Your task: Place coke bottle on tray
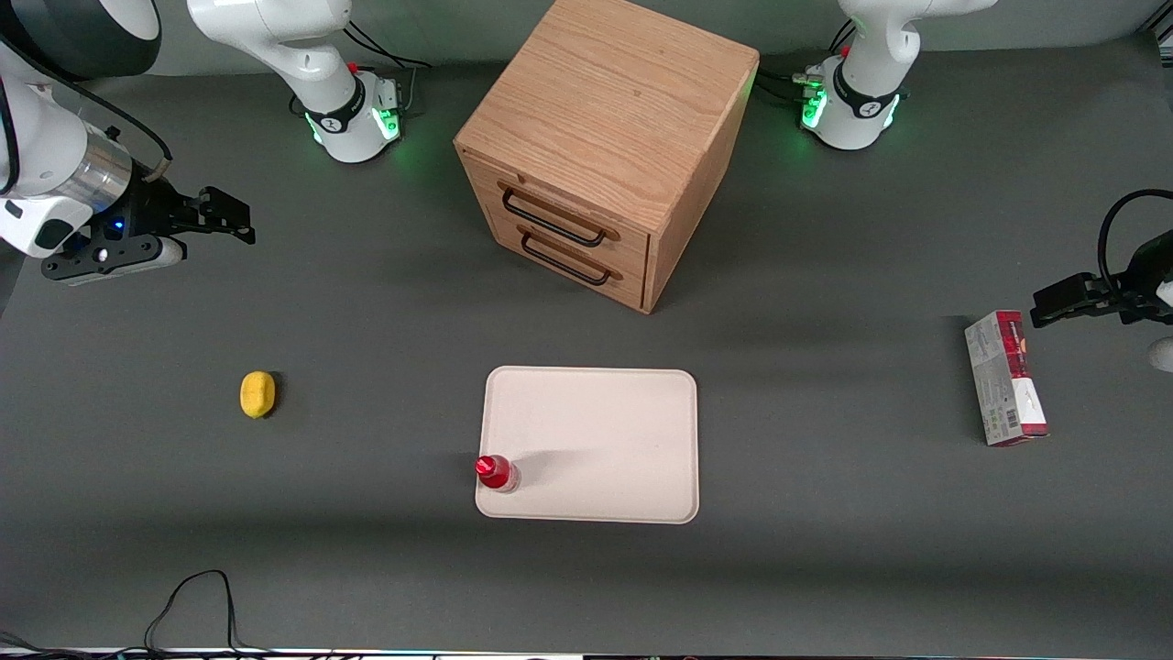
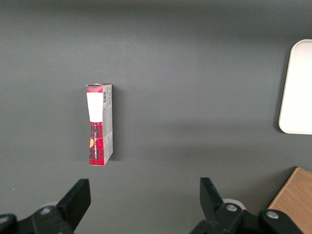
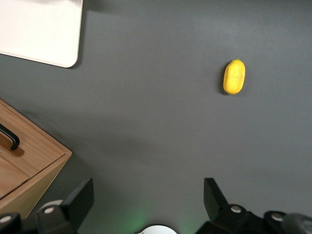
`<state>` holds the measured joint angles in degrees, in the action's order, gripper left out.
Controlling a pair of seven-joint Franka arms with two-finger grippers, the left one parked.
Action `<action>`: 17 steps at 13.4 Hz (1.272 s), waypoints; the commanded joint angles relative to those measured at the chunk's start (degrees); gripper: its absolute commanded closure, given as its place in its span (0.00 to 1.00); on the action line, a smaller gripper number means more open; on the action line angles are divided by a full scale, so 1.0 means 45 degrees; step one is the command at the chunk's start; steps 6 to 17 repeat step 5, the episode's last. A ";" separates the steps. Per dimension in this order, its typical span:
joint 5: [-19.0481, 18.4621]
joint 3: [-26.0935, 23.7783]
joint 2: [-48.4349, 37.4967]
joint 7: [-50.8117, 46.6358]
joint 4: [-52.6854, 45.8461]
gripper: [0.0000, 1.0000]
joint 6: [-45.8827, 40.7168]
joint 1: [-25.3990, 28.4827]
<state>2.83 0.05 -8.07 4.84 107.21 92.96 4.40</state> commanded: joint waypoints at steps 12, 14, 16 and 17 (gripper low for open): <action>-0.0042 0.0673 0.1168 -0.0001 -0.1909 0.00 -0.1283 0.0663; -0.0042 0.0673 0.1168 -0.0001 -0.1909 0.00 -0.1283 0.0663; -0.0042 0.0673 0.1168 -0.0001 -0.1909 0.00 -0.1283 0.0663; -0.0042 0.0673 0.1168 -0.0001 -0.1909 0.00 -0.1283 0.0663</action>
